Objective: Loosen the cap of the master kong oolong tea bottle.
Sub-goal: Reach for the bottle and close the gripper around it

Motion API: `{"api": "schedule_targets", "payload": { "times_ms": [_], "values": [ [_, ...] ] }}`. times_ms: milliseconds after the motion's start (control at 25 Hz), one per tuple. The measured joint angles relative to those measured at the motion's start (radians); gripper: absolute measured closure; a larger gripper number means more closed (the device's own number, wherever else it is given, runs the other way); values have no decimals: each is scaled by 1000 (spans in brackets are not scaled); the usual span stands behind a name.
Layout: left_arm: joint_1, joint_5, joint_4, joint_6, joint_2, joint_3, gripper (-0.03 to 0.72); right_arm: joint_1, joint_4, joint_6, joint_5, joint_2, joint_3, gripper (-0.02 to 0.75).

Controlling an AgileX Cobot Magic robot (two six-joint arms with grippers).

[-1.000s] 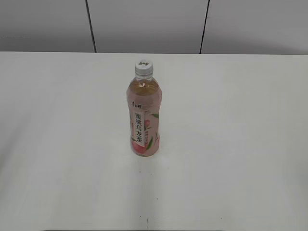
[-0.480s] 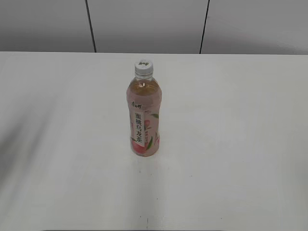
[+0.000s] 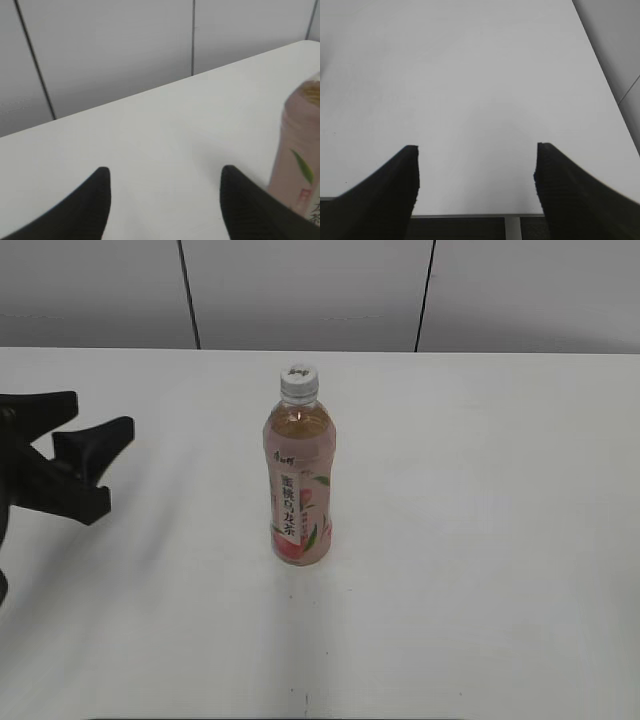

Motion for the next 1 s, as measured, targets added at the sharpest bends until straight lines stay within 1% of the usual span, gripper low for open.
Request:
{"api": "schedule_targets", "payload": {
  "times_ms": [120, 280, 440, 600, 680, 880, 1000],
  "values": [
    [-2, -149, 81, -44, 125, 0, 237, 0, 1, 0, 0, 0, 0, 192],
    [-2, -356, 150, -54, 298, 0, 160, 0, 10, 0, 0, 0, 0, 192],
    [-2, -397, 215, -54, 449, -5, 93, 0, 11, 0, 0, 0, 0, 192],
    [-6, -399, 316, -57, 523, -65, 85, 0, 12, 0, 0, 0, 0, 192],
    [-20, -400, 336, -59, 533, -97, 85, 0, 12, 1, 0, 0, 0, 192],
    [-97, -411, 372, -77, 545, -179, 88, 0, 12, 3, 0, 0, 0, 192],
    [-150, -412, 350, -83, 580, -224, 93, 0, 12, 5, 0, 0, 0, 192]
  ]
}}
